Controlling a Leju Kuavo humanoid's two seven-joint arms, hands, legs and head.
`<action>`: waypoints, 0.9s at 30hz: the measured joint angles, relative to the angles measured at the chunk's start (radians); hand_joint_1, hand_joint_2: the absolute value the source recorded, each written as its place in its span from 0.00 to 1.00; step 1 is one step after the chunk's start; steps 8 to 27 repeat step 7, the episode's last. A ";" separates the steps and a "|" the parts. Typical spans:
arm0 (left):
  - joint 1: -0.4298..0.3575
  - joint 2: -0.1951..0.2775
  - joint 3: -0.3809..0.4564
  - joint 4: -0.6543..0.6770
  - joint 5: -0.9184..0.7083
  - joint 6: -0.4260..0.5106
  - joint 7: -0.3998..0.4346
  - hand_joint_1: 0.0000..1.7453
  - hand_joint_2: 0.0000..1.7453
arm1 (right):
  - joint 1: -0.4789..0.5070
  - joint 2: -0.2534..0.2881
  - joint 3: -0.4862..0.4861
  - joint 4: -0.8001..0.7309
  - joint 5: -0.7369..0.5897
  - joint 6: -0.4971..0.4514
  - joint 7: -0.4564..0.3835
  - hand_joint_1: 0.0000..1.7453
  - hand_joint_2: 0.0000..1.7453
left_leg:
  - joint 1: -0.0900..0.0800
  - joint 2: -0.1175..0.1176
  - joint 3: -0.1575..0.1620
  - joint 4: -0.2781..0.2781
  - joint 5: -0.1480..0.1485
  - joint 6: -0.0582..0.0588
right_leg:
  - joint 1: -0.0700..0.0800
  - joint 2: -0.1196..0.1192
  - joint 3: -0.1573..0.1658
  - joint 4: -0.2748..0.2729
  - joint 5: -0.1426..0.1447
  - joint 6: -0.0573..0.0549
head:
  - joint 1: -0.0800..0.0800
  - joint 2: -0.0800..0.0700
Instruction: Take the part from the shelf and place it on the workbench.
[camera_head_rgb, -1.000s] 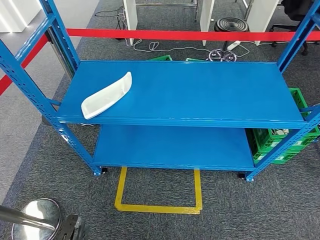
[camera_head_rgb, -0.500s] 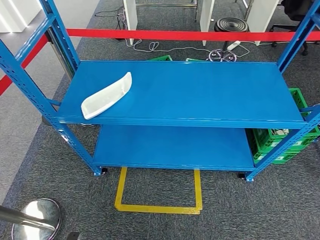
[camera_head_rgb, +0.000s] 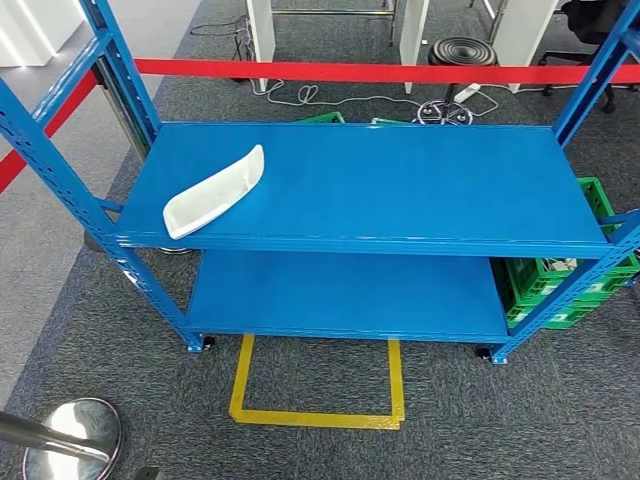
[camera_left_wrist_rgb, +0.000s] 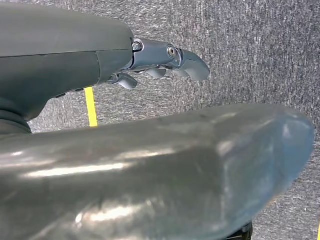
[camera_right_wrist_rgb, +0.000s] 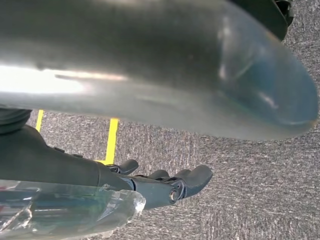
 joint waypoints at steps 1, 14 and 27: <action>0.000 0.000 0.000 0.001 0.000 0.000 0.000 0.00 0.00 | 0.000 0.000 -0.001 0.001 0.000 0.000 0.000 0.00 0.00 | 0.000 0.000 0.000 0.000 0.000 0.000 | 0.000 0.000 0.000 0.000 0.000 0.000 | 0.000 0.000; 0.000 0.000 0.000 0.003 0.000 0.000 0.000 0.00 0.00 | 0.000 0.000 -0.002 0.003 0.000 0.000 0.000 0.00 0.00 | 0.000 0.000 0.000 0.000 0.000 0.000 | 0.000 0.000 0.001 0.000 0.000 0.000 | 0.000 0.000; 0.000 0.000 0.000 0.003 0.000 0.000 0.000 0.00 0.00 | 0.000 0.000 -0.002 0.003 0.000 0.000 0.000 0.00 0.00 | 0.000 0.000 0.000 0.000 0.000 0.000 | 0.000 0.000 0.001 0.000 0.000 0.000 | 0.000 0.000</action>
